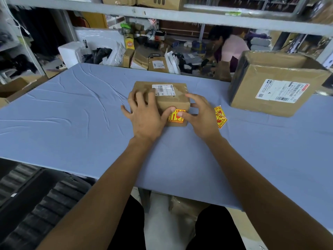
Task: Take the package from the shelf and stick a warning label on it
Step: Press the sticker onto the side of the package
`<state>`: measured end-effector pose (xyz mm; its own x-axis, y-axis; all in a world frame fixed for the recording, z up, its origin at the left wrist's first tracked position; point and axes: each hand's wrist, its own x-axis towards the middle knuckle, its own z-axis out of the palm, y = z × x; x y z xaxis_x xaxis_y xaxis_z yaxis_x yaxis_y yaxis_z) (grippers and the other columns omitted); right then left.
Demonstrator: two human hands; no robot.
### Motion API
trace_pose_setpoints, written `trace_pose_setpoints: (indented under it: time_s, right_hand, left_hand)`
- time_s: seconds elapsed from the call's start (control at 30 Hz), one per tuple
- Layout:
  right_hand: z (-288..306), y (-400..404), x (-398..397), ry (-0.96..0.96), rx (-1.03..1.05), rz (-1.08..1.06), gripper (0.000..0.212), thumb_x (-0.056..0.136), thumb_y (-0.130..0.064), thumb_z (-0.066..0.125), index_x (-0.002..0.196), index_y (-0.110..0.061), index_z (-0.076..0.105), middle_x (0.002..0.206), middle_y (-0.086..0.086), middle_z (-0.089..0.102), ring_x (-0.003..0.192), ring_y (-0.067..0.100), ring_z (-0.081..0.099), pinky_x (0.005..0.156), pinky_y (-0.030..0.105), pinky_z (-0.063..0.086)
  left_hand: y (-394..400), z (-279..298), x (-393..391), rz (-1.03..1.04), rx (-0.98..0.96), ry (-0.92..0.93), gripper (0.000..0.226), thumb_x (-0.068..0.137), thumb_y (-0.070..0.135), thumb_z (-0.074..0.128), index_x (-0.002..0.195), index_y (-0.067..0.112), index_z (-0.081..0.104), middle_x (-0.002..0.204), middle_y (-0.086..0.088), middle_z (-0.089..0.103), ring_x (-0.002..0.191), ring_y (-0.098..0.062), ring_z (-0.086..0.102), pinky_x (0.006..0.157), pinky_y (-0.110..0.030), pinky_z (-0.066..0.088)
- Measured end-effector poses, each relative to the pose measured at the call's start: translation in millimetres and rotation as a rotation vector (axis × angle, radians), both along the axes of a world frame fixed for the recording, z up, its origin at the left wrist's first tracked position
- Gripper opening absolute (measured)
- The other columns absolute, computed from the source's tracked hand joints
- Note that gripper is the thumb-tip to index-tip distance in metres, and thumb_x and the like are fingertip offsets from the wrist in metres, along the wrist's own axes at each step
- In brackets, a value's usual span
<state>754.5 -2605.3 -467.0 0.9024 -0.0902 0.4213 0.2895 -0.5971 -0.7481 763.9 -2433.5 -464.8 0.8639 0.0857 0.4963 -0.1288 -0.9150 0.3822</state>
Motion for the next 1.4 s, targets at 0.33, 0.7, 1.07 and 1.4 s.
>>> trace_pose_setpoints:
  time_s: [0.33, 0.7, 1.07, 1.4]
  right_hand:
    - [-20, -10, 5, 0.069, 0.05, 0.165, 0.088, 0.07, -0.015, 0.085, 0.144, -0.032, 0.038, 0.139, 0.005, 0.052, 0.114, 0.016, 0.062, 0.082, 0.021, 0.058]
    - [-19, -8, 4, 0.013, 0.022, 0.13, 0.067, 0.083, -0.031, 0.074, 0.142, -0.027, 0.041, 0.14, 0.002, 0.056, 0.109, 0.016, 0.065, 0.083, 0.019, 0.057]
    - [-15, -6, 0, -0.044, 0.022, 0.085, 0.052, 0.092, -0.026, 0.064, 0.141, -0.019, 0.047, 0.137, 0.005, 0.06, 0.114, 0.014, 0.063, 0.083, 0.008, 0.052]
    - [13, -29, -26, 0.121, -0.377, -0.097, 0.061, 0.084, -0.025, 0.071, 0.141, -0.017, 0.049, 0.14, 0.009, 0.058, 0.123, 0.03, 0.057, 0.102, 0.039, 0.046]
  left_hand:
    - [9, -13, 6, -0.083, 0.067, -0.028, 0.104, 0.059, 0.086, 0.059, 0.139, 0.022, 0.044, 0.147, -0.012, 0.041, 0.143, -0.039, 0.029, 0.101, -0.055, 0.04]
    - [2, -18, 8, -0.046, 0.035, -0.081, 0.099, 0.06, 0.083, 0.063, 0.135, 0.019, 0.049, 0.147, -0.012, 0.043, 0.144, -0.038, 0.03, 0.1, -0.056, 0.039]
    - [5, -20, 9, -0.07, 0.035, -0.064, 0.099, 0.059, 0.078, 0.069, 0.136, 0.02, 0.047, 0.148, -0.01, 0.042, 0.145, -0.036, 0.028, 0.103, -0.054, 0.037]
    - [-12, -21, -37, -0.107, 0.111, -0.192, 0.066, 0.076, 0.041, 0.07, 0.131, 0.013, 0.048, 0.143, -0.025, 0.046, 0.13, -0.048, 0.044, 0.108, -0.062, 0.039]
